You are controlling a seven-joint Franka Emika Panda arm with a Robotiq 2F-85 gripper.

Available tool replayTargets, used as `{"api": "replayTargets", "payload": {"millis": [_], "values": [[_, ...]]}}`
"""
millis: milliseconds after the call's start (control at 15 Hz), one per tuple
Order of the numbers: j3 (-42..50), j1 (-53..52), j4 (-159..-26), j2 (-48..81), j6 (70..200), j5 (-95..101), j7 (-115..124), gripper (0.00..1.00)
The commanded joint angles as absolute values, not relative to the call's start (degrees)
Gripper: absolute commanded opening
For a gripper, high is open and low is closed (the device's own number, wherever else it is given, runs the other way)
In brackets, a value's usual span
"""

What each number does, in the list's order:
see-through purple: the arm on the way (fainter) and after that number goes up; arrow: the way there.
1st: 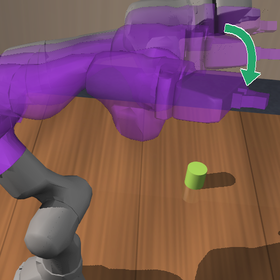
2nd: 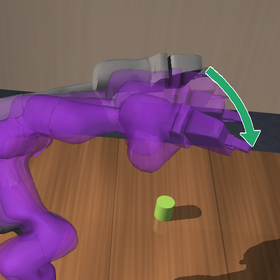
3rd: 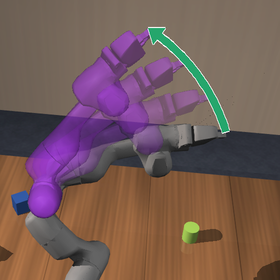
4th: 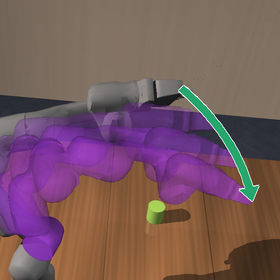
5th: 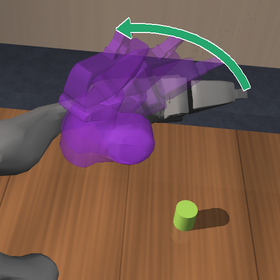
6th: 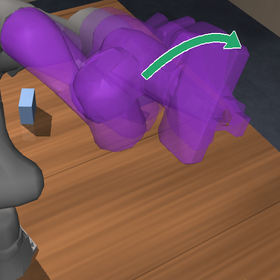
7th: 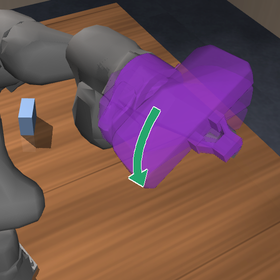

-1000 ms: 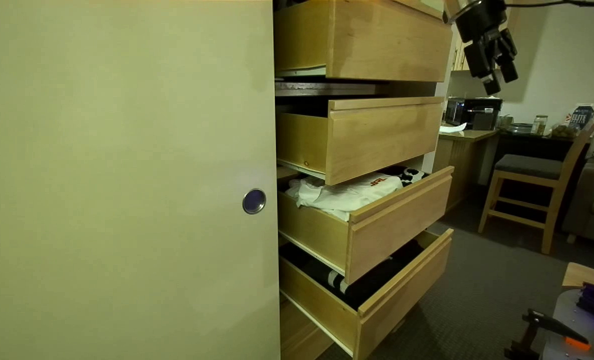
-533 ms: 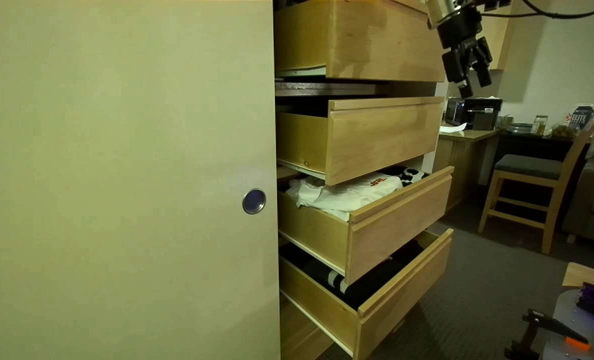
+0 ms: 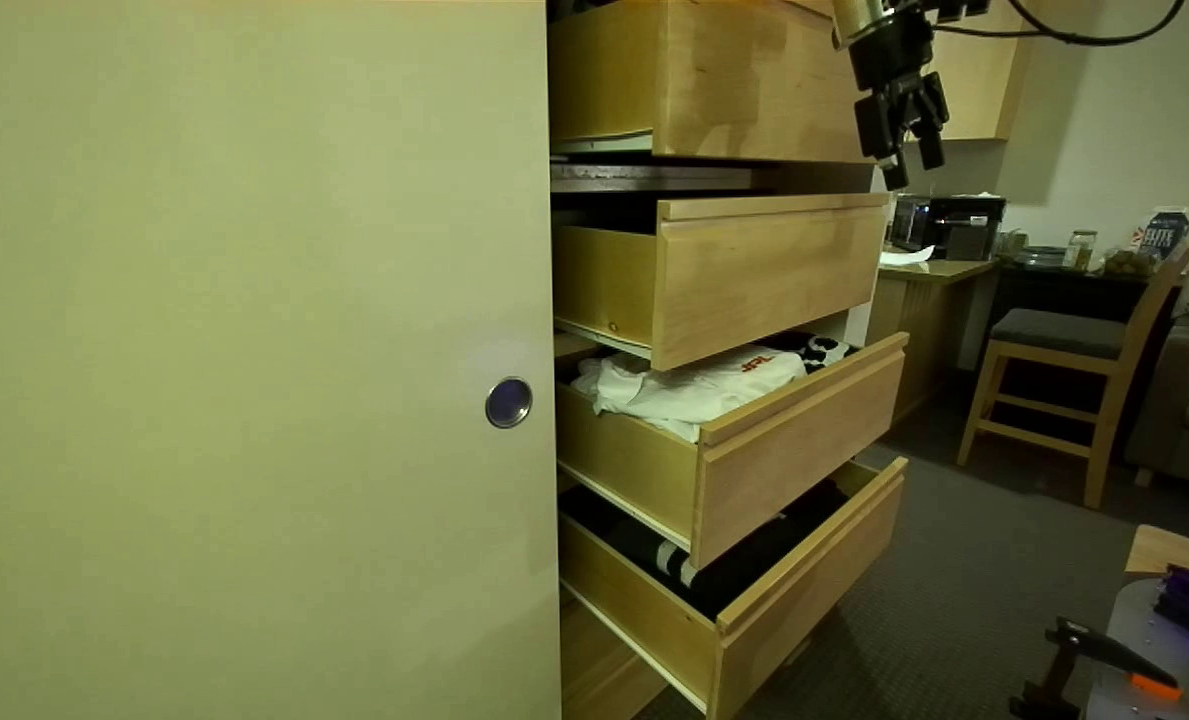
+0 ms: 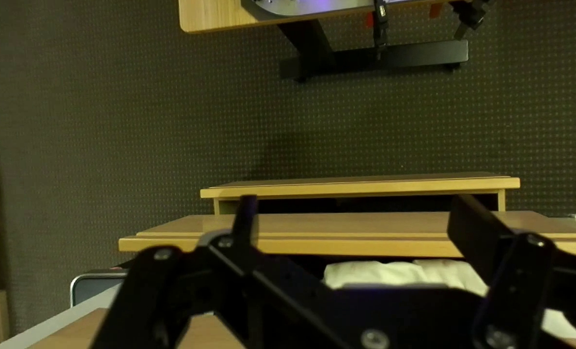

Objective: Close the first top drawer

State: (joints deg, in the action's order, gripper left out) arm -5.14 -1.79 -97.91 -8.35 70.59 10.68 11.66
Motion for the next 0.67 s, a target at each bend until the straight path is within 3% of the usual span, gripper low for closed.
{"api": "replayTargets", "payload": {"millis": [0,600], "values": [[-5.1,-2.3,-97.7,-7.6,74.0,13.8,10.1,1.00],[-4.8,-2.8,-95.2,-2.3,80.8,15.0,10.8,1.00]]}}
